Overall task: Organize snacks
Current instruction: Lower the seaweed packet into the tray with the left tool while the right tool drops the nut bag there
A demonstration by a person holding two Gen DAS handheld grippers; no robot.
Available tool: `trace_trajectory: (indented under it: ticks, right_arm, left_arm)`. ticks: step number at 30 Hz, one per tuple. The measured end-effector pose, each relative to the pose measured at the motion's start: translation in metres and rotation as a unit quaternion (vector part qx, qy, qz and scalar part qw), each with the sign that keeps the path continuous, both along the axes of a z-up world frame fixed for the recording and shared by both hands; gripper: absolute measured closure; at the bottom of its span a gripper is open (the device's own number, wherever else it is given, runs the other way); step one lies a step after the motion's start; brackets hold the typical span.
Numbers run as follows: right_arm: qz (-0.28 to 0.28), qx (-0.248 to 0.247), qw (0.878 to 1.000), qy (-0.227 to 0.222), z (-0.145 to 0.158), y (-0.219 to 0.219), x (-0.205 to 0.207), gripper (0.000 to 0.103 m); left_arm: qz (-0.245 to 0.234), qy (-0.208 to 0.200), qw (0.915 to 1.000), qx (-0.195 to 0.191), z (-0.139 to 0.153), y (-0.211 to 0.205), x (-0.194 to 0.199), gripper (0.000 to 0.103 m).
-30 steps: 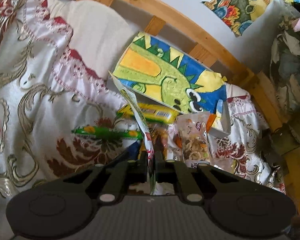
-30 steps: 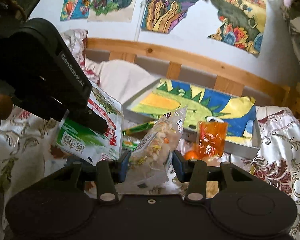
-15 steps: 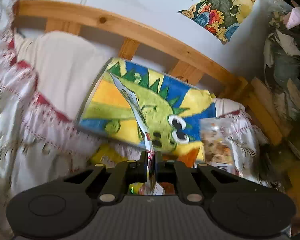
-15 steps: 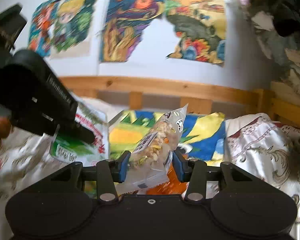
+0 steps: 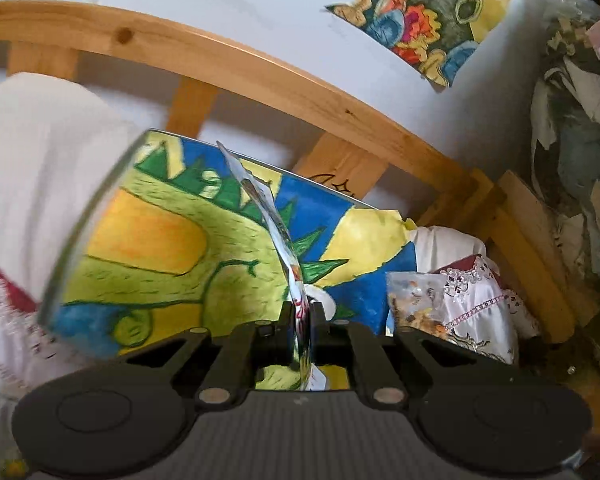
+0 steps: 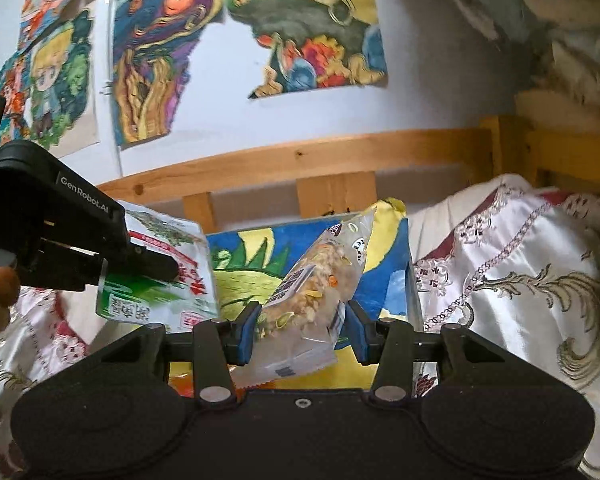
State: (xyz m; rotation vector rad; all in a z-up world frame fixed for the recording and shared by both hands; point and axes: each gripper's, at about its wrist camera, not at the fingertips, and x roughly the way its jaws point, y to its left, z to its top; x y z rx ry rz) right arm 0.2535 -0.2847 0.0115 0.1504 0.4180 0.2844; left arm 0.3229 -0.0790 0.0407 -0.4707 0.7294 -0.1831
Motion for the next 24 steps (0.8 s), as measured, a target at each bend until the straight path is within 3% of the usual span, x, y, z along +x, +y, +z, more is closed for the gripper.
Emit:
trace_trajectory:
  ticks: [9,19,22,23,24]
  right_arm:
    - [-0.015,0.012,0.999,0.038,-0.026,-0.01,0.039,0.056]
    - [-0.016,0.0,0.998,0.065,-0.038,-0.006,0.048,0.054]
    - [-0.017,-0.006,0.998,0.064,-0.038,-0.005,0.048,0.052]
    - [-0.017,-0.007,0.998,0.063,-0.038,-0.004,0.047,0.051]
    - [-0.016,-0.008,0.998,0.062,-0.038,-0.004,0.047,0.048]
  left_arm:
    - [-0.003,0.009,0.9996,-0.027,-0.03,-0.014,0.032,0.096]
    - [0.027,0.033,0.999,-0.012,-0.051,-0.009,0.038,0.092]
    - [0.04,0.043,0.9983,0.003,-0.052,-0.008,0.038,0.08]
    - [0.045,0.045,0.9979,0.013,-0.053,-0.009,0.037,0.067]
    - [0.049,0.049,0.9972,0.029,-0.053,-0.01,0.037,0.047]
